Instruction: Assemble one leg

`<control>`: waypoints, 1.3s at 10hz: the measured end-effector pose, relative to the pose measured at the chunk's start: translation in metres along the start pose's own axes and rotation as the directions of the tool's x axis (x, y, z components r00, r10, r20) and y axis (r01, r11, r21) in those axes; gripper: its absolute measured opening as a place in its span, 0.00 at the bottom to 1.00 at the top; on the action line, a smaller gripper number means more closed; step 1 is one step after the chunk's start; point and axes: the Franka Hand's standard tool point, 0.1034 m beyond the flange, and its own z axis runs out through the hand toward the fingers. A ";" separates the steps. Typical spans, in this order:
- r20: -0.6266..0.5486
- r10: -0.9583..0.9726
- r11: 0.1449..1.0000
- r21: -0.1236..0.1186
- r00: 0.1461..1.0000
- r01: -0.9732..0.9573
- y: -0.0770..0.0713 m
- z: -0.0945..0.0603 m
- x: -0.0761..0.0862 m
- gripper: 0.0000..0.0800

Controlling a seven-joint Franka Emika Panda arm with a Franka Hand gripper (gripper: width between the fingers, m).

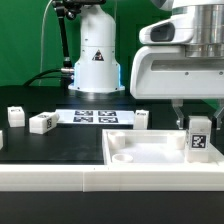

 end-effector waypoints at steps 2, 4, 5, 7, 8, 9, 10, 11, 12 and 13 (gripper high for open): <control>-0.003 0.200 0.980 -0.005 0.980 -0.200 0.000 0.000 -0.001 0.37; -0.013 0.316 0.949 -0.023 0.949 -0.316 0.004 0.000 0.000 0.38; -0.022 0.371 0.928 -0.032 0.928 -0.371 0.007 -0.001 0.001 0.38; -0.023 0.416 0.908 -0.041 0.909 -0.417 0.013 -0.001 0.001 0.39; -0.024 0.423 0.905 -0.044 0.906 -0.423 0.014 -0.001 0.002 0.39; -0.023 0.430 0.901 -0.044 0.902 -0.431 0.014 0.000 0.001 0.52; -0.022 0.428 0.902 -0.044 0.903 -0.429 0.014 0.000 0.001 0.69; -0.022 0.428 0.902 -0.044 0.903 -0.429 0.014 0.000 0.001 0.69; -0.022 0.428 0.902 -0.044 0.903 -0.429 0.014 0.000 0.001 0.79; -0.022 0.428 0.902 -0.044 0.903 -0.429 0.014 0.000 0.001 0.80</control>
Offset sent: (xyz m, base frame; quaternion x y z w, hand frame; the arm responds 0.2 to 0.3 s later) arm -0.0015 0.0073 -0.0100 -0.0118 -0.0054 0.2292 0.9733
